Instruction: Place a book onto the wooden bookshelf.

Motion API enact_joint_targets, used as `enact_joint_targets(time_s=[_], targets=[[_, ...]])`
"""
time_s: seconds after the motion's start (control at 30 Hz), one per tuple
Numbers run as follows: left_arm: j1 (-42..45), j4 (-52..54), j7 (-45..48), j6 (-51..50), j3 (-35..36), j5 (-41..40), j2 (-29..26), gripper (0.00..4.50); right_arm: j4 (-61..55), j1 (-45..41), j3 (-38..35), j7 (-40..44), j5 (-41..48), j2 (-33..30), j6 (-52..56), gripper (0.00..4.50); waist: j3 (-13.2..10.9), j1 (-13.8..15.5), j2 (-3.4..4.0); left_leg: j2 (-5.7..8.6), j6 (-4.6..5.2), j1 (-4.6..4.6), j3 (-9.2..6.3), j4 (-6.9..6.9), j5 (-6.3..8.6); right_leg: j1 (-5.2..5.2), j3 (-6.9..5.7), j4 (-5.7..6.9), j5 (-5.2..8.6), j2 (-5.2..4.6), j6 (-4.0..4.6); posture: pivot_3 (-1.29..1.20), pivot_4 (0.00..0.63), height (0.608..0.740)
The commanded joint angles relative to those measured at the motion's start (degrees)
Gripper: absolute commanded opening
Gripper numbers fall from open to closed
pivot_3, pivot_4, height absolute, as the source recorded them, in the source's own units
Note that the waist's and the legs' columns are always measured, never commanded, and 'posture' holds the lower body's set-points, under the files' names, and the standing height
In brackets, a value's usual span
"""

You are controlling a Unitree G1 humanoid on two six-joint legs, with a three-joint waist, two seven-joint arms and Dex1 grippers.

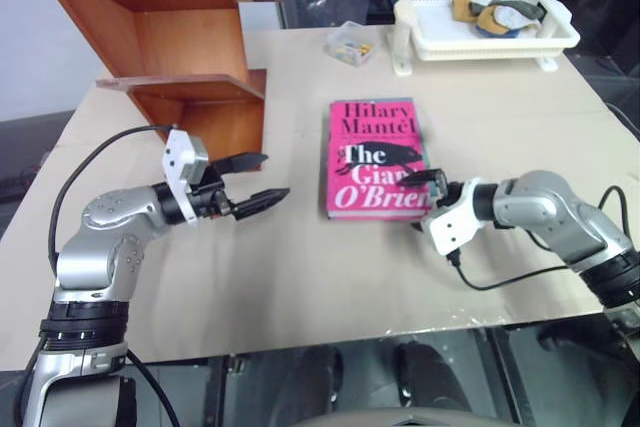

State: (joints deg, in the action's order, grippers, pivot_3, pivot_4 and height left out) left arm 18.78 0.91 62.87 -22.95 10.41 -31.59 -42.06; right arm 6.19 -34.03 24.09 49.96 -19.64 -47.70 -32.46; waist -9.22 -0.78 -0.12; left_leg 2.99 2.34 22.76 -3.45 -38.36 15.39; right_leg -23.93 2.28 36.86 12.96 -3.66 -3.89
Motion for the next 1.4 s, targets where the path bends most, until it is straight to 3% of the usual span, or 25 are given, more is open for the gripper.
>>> enact_joint_targets(time_s=[0.03,0.13,0.3,0.6,0.73,0.97,1.07,1.2,1.4], targets=[[1.25,0.35,0.75,0.72,-0.15,-0.03,-0.18,4.49,2.21,0.37,-1.59,0.35,1.41,-1.64,-4.72,4.47,0.0,-0.03,0.0,0.0,0.0,0.0,0.0,0.0,0.0,0.0,0.0,0.0,0.0,0.0,0.0,0.0,0.15,0.74],[1.82,-0.16,1.04,0.69,-0.35,0.07,-0.16,4.49,-0.36,1.62,-3.19,4.09,9.22,-2.24,-1.91,4.47,0.0,-0.01,-0.01,-0.01,0.0,0.0,0.0,0.0,0.0,0.0,0.01,0.0,0.0,0.01,0.0,0.0,0.15,0.74],[2.36,-0.87,1.41,0.96,-0.82,0.19,-0.12,4.49,-10.12,5.29,-6.03,10.63,23.87,-1.33,12.89,4.47,-0.01,-0.1,-0.01,-0.05,0.02,0.02,0.0,0.0,0.01,-0.01,0.04,-0.01,0.0,-0.1,0.0,0.0,0.15,0.74],[3.27,-1.54,1.57,1.48,-1.52,0.57,0.32,4.49,-15.35,6.44,-12.41,13.65,36.19,-0.49,29.69,4.47,-0.01,0.12,-0.02,-0.06,0.02,0.03,-0.03,-0.02,0.01,0.0,0.0,-0.01,0.0,-0.17,0.0,0.0,0.15,0.74],[2.98,-0.99,1.57,1.42,-1.37,0.41,0.38,4.49,-16.31,4.0,-17.68,8.48,43.82,1.84,45.14,4.47,-0.01,0.08,-0.02,-0.05,0.03,0.04,-0.04,-0.01,0.01,0.0,0.0,-0.01,0.0,-0.23,0.0,0.0,0.15,0.74],[3.65,-0.84,1.89,1.7,-1.96,0.34,1.18,4.49,-6.68,-7.19,-24.28,-5.93,50.79,9.71,76.37,4.47,-0.01,0.02,-0.02,-0.05,0.02,0.04,-0.03,-0.01,0.01,-0.04,0.03,0.04,-0.01,-0.24,0.01,0.0,0.15,0.74],[3.92,-0.92,2.14,1.77,-2.38,0.54,1.55,4.49,0.43,-12.43,-27.5,-10.95,52.62,14.22,84.39,4.47,-0.01,0.03,-0.02,-0.04,0.02,0.09,-0.04,0.01,0.01,-0.08,0.02,0.01,0.0,-0.26,0.02,0.0,0.15,0.74],[4.29,-0.87,2.39,1.72,-2.89,0.63,1.95,4.49,12.79,-19.06,-32.03,-15.0,53.92,20.07,88.67,4.47,-0.01,-0.04,-0.01,0.0,0.02,0.13,0.0,0.03,0.01,-0.11,0.04,-0.01,-0.01,-0.27,0.02,0.0,0.15,0.74],[3.38,-0.45,3.31,1.96,-2.68,0.65,1.24,4.49,21.87,-23.31,-31.3,-13.31,52.77,23.53,88.58,4.47,-0.02,-0.47,-0.01,0.03,0.02,0.21,0.04,0.06,0.01,-0.21,0.06,-0.02,-0.01,-0.25,0.01,0.0,0.15,0.74]])
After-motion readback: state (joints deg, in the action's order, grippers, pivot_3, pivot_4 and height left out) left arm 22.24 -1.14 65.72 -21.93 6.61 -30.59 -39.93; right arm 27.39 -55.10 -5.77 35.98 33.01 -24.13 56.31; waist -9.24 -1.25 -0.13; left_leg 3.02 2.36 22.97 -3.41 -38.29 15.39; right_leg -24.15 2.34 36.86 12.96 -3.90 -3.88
